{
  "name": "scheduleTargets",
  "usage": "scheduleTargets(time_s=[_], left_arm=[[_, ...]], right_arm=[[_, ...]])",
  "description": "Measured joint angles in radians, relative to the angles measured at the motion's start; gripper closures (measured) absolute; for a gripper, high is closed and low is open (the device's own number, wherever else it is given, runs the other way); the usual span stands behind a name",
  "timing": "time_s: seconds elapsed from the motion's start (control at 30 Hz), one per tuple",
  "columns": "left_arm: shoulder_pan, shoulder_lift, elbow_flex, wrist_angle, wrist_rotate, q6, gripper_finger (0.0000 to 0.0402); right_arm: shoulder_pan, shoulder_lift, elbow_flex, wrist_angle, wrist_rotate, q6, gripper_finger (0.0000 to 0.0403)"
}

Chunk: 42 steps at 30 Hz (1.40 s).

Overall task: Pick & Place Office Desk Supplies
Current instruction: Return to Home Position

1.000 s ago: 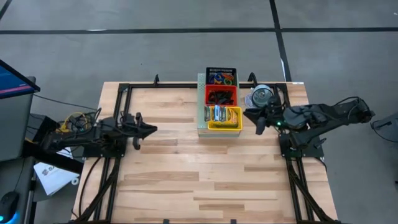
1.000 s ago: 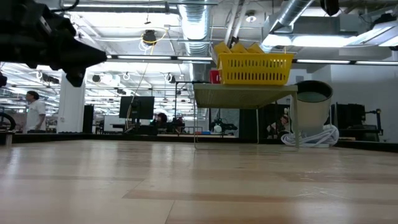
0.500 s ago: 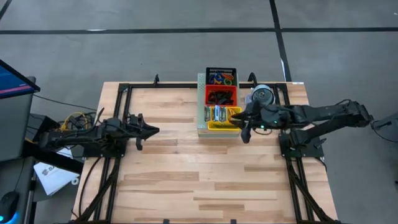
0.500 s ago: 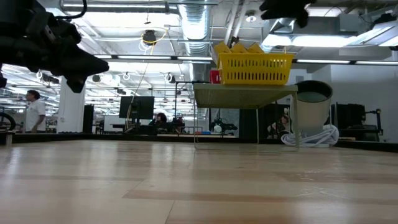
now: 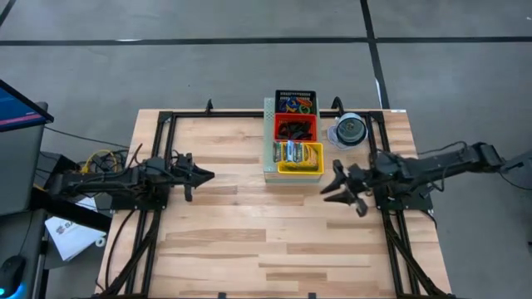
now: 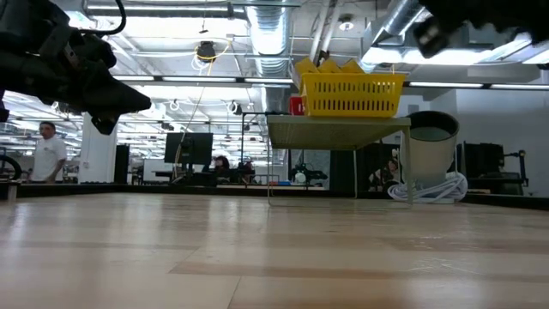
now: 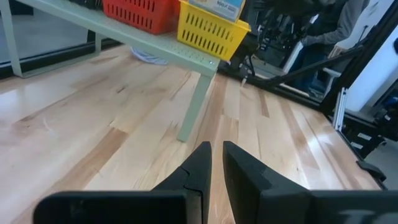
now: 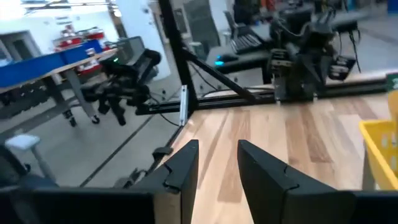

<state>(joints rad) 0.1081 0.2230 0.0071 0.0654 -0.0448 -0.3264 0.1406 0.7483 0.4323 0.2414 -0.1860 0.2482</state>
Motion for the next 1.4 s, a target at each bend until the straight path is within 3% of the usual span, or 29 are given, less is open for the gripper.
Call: scheduleTargets(time_s=[0.23, 0.57, 0.87, 1.13, 1.4], left_arm=[[0.000, 0.020, 0.000, 0.004, 0.000, 0.000, 0.0367], [0.000, 0.028, 0.000, 0.005, 0.000, 0.000, 0.0367], [0.000, 0.034, 0.000, 0.012, 0.000, 0.000, 0.0367], [0.000, 0.034, 0.000, 0.012, 0.000, 0.000, 0.0367], [0.000, 0.034, 0.000, 0.013, 0.000, 0.000, 0.0367]], right_arm=[[0.003, -0.340, -0.219, -0.061, 0.002, -0.105, 0.0294], [0.001, -0.746, -0.273, -0.437, 0.068, -0.254, 0.0294], [-0.029, -0.745, -0.344, -0.421, 0.083, -0.323, 0.0294], [-0.082, -0.725, -0.371, -0.370, 0.119, -0.087, 0.0294], [-0.105, -0.724, -0.372, -0.371, 0.117, -0.072, 0.0294]])
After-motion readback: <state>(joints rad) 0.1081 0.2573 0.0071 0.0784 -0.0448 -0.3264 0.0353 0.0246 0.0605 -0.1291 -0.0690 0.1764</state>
